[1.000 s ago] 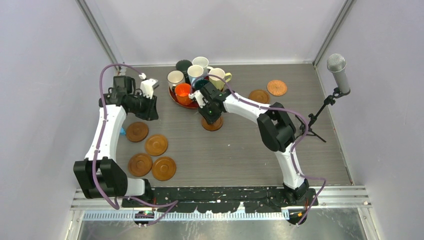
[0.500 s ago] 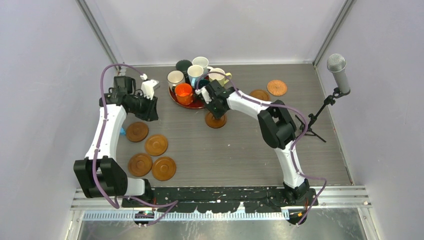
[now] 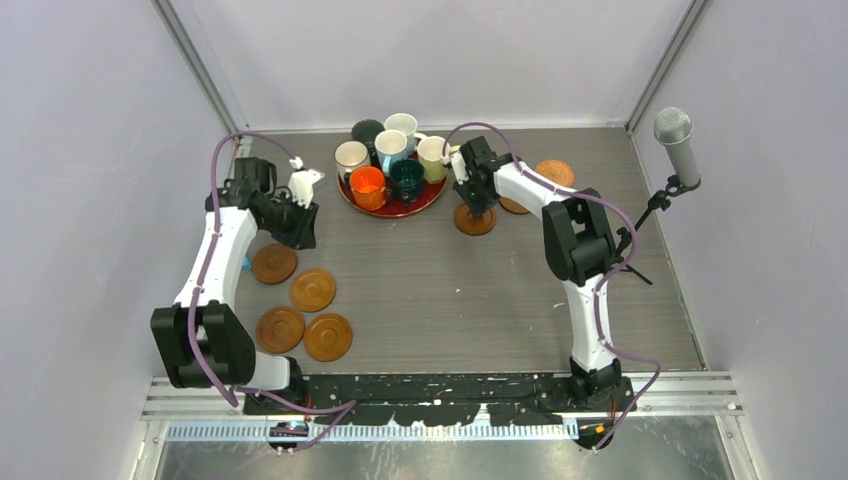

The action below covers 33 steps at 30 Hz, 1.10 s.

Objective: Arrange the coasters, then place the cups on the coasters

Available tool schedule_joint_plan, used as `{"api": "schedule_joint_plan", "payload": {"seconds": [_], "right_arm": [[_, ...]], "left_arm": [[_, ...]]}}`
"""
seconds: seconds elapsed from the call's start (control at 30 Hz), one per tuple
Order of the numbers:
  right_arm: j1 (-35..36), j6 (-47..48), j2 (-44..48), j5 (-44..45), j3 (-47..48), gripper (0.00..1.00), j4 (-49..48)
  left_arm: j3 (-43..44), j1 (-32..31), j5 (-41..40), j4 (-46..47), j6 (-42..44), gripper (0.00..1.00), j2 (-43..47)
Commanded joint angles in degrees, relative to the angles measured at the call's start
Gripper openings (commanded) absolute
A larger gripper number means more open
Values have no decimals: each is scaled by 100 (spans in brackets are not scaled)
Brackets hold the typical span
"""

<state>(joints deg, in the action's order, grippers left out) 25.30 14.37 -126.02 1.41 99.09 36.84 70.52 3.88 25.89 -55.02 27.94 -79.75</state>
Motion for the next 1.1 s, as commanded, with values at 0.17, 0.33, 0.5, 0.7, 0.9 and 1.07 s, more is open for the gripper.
{"api": "schedule_joint_plan", "payload": {"seconds": [0.17,0.33,0.5,0.7,0.9,1.07], "right_arm": [[-24,235,468,132,-406,23,414],[-99,310,575,211,-590,23,375],[-225,253,480,258,-309,23,374],[-240,82,577,-256,32,24,426],[-201,-337,973,-1335,293,29,368],[-221,-468,1099,-1426,536,29,540]], "left_arm": [[-303,25,-273,35,673,29,-206],[-461,25,-331,12,900,30,-258],[-710,33,-590,-33,1383,31,-368],[-1131,32,-899,79,2086,31,-474],[-1503,-9,-1024,295,2371,31,-642],[-1838,-328,-1268,709,2357,31,-814]]}}
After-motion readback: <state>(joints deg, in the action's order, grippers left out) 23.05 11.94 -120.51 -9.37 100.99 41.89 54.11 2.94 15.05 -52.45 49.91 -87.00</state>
